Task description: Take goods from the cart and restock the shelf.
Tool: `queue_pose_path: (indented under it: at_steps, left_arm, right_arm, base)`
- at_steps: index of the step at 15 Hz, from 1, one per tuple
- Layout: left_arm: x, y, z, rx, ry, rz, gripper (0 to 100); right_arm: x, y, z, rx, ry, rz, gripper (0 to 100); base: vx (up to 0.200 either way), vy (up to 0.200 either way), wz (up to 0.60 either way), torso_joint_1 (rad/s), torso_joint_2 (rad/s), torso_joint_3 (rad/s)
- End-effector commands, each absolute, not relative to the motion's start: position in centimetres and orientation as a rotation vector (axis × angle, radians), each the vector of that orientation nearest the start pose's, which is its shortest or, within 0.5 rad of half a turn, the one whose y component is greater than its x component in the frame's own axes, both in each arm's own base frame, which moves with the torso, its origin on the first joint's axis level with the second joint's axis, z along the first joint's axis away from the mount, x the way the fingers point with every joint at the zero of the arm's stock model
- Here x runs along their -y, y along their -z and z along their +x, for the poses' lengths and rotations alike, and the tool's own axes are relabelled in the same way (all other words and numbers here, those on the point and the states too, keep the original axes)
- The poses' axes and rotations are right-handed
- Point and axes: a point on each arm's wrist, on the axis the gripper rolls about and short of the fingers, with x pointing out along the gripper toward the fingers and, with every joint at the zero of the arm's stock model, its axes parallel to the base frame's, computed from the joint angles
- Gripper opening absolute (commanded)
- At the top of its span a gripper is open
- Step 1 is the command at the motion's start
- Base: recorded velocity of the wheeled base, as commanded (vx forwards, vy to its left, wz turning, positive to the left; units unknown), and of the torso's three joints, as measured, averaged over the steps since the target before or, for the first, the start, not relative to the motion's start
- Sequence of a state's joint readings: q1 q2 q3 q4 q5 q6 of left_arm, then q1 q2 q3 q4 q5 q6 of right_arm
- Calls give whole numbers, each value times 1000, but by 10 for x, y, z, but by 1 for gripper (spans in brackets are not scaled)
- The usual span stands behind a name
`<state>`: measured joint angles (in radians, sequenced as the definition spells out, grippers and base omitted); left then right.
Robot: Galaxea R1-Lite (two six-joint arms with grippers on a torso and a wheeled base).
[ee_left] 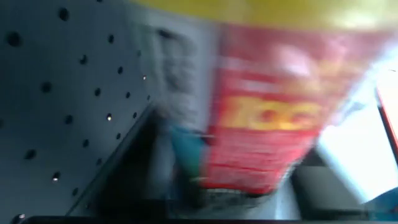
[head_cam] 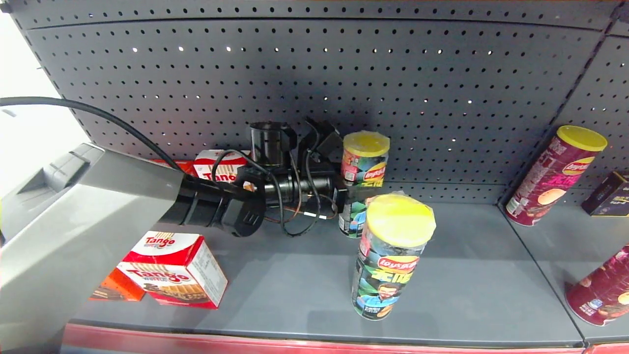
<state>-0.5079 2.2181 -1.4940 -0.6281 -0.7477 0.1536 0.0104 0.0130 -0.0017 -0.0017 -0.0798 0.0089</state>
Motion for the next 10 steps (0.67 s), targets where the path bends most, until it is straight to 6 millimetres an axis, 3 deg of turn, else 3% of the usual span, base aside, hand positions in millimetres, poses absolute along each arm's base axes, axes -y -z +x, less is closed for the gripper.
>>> queue_pose_path:
  at_steps: [1,6,10]
  left_arm:
    - [234,-167,391,-24,1255,118,100]
    - [218,-171,370,-69,1156,153,100]
    - [212,-169,366,-119,1074,239,100]
  right_arm:
    - [2,-76,-22,-12,69,9,100]
    - [2,-76,-22,-12,69,9,100]
    - [2,-76,-22,-12,69,9,100]
  base:
    - [0,0,0,0,0,0]
    - [0,0,0,0,0,0]
    - [0,0,0,0,0,0]
